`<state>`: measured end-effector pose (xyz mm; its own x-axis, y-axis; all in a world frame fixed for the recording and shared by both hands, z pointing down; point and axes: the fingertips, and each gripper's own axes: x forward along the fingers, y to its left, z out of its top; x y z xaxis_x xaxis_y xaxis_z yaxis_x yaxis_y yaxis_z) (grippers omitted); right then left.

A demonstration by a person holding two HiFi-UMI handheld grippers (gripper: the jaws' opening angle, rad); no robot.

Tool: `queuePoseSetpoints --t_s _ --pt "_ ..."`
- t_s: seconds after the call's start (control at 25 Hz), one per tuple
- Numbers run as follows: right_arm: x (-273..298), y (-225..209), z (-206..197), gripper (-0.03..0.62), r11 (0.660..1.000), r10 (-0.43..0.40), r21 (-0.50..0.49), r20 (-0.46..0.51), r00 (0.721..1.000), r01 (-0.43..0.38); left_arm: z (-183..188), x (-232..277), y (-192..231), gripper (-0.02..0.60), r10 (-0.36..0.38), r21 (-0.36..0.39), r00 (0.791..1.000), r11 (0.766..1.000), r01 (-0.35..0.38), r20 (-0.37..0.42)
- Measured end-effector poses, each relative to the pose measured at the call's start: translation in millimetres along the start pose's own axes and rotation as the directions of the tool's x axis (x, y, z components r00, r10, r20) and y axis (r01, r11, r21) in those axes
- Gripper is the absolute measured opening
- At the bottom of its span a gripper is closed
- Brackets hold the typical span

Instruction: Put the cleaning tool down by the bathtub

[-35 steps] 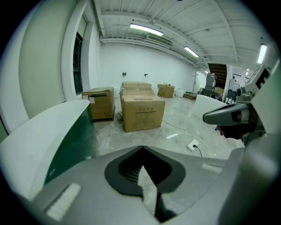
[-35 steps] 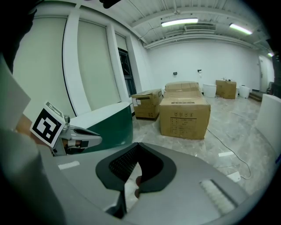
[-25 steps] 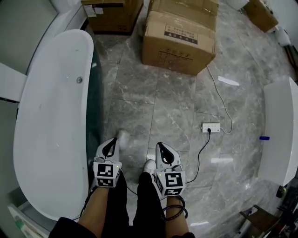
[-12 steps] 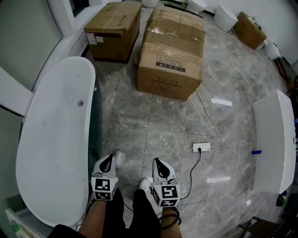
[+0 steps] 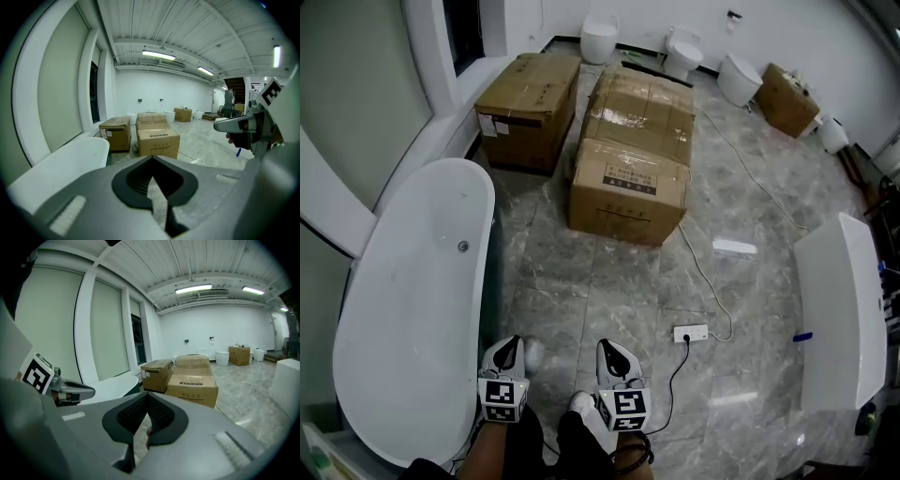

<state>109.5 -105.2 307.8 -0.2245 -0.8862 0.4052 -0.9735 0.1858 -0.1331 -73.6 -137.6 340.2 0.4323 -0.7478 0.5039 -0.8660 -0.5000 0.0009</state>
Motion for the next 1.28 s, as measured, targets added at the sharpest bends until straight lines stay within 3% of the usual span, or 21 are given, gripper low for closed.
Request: queuePoseSetpoints --t_s 0.52,0.76,0.96,1.28 --pt "-24.5 4.3 56.4 0.023 0.998 0.041 -0.056 0.073 0.996 -0.037 50.2 -37.0 4.4 0.0 0.046 0.007 0.996 0.999 -0.046 0.077" --pt "-37.1 9.0 79.2 0.023 0.995 0.05 -0.09 0.113 0.992 -0.039 82.5 -53.5 5.1 0.0 0.054 0.003 0.989 0.998 -0.055 0.135" --pt "-42.6 20.7 86.6 0.023 0.987 0.109 -0.135 0.119 0.987 -0.093 91.8 -64.4 2.9 0.0 0.056 0.005 0.985 0.998 -0.057 0.164" --pt "-55.0 18.6 116.8 0.015 0.985 0.112 -0.149 0.177 0.978 -0.086 116.2 -85.8 7.8 0.0 0.08 -0.015 0.971 0.997 -0.079 0.227"
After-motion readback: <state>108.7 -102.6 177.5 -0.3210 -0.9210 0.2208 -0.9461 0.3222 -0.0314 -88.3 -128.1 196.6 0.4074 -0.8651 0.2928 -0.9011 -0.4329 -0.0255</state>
